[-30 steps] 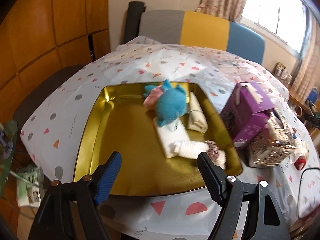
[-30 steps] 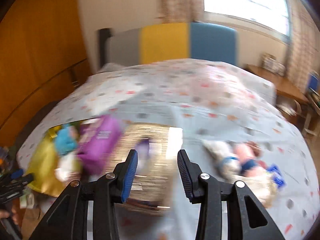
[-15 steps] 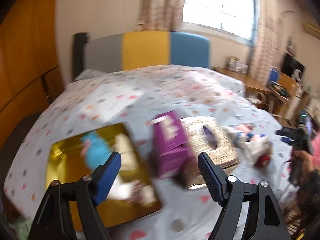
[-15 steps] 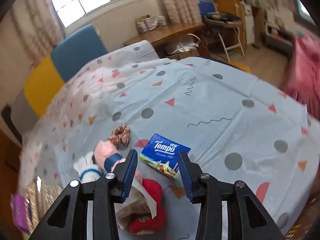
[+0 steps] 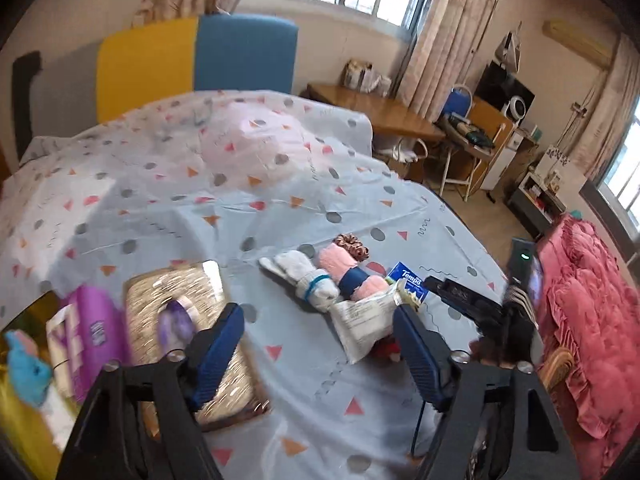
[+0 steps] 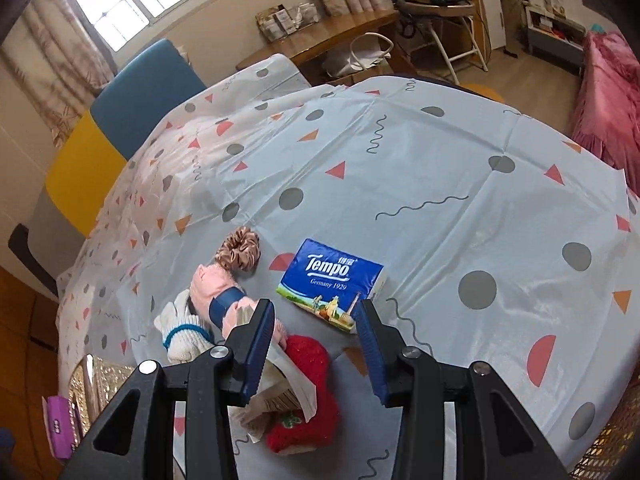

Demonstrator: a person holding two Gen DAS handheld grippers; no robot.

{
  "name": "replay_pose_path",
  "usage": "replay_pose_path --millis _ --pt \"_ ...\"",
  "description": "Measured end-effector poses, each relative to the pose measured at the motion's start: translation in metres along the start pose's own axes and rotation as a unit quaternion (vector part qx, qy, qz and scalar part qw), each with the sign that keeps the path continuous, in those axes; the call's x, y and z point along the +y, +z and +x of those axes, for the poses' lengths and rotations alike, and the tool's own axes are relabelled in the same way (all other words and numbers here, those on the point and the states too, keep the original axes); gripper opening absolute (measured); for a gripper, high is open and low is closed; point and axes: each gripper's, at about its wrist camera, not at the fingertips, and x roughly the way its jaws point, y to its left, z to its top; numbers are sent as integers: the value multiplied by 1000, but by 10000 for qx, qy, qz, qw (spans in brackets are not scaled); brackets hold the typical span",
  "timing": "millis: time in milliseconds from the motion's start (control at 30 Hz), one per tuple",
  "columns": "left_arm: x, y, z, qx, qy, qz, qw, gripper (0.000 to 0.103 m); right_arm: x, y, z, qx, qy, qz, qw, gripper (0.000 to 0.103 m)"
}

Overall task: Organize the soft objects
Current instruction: 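Move both grippers back from the tray toward the remaining pile, then grasp the white knit glove with blue band with the left gripper and lift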

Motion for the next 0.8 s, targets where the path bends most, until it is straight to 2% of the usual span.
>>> replay_pose_path --millis 33,200,333,667,700,733,800 --pt "-4 6 15 140 21 -86 9999 71 -1 1 -1 -10 21 52 10000 43" --pt "-11 15 74 681 87 -334 9971 70 -4 4 -2 38 253 207 9995 43" --pt "-3 18 124 1111 238 -628 9915 70 -2 4 -3 58 393 234 9989 45" --pt "4 21 219 1744 514 -803 9800 69 -2 4 -2 150 578 306 9977 47" --pt "4 19 225 1787 558 -784 9792 51 -3 4 -1 158 580 324 9977 47" --pt "7 17 231 1838 614 -769 9780 45 -3 4 -1 161 576 340 9976 47" --pt "9 14 233 1741 556 -812 9798 45 -4 4 0 176 581 355 9975 47"
